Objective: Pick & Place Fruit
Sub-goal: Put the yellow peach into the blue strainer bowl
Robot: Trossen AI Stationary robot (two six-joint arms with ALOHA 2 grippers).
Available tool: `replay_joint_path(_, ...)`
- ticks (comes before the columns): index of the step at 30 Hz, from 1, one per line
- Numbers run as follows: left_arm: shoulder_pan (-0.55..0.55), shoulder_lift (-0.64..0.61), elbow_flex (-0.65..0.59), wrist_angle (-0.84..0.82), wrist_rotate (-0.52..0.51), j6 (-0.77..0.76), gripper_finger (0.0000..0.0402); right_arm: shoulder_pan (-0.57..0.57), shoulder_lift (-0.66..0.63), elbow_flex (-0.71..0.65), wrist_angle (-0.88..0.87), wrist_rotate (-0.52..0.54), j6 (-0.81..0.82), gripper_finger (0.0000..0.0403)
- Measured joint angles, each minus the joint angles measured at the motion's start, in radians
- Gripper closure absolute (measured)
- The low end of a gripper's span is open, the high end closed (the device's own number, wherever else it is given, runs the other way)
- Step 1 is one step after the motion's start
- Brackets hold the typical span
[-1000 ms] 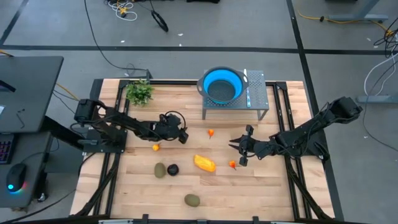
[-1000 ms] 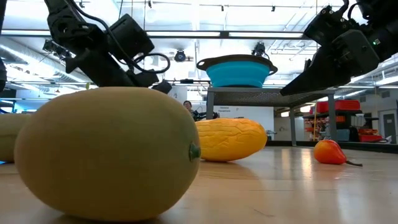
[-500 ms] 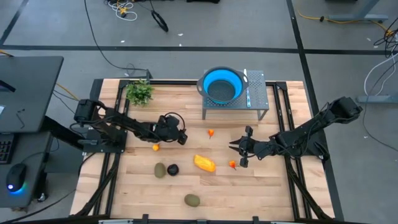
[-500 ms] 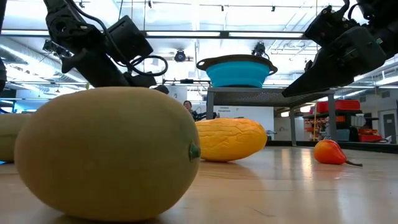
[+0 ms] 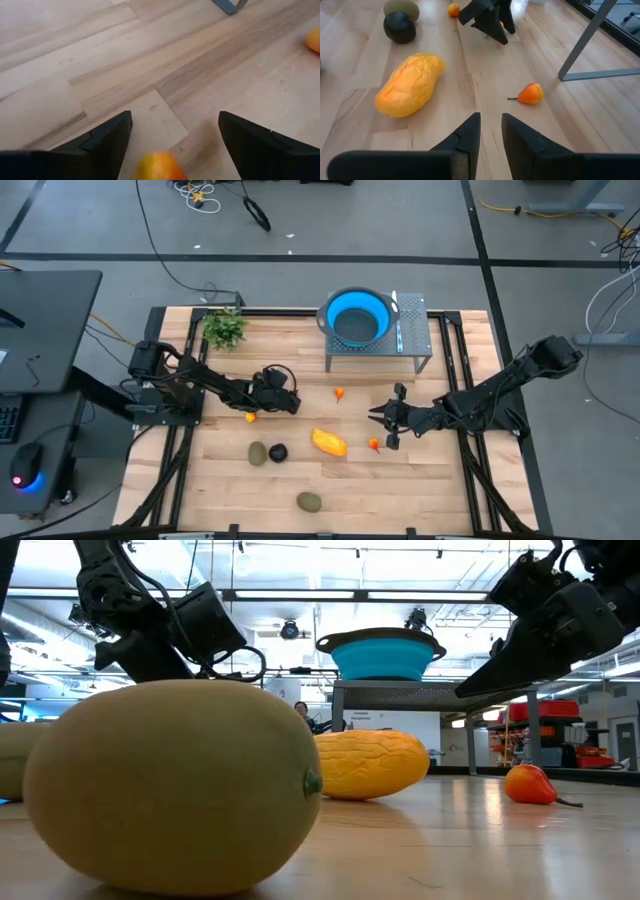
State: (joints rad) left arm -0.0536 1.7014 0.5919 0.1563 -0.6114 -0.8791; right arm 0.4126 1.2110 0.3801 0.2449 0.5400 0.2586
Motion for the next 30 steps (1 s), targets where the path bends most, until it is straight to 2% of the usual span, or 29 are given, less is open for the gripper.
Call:
replay_joint_path(11,-0.012,-0.002,-0.001,-0.018,0.010,0.017,0.0130,0.000,0.000,0.000,-0.001,-0.012,-0.005,0.0313)
replay_joint_path(30,-0.024,-0.008,0.043,-0.074,0.072,0.066,0.0123,0.000,0.000,0.000,-0.001,-0.026,0.003,0.0313)
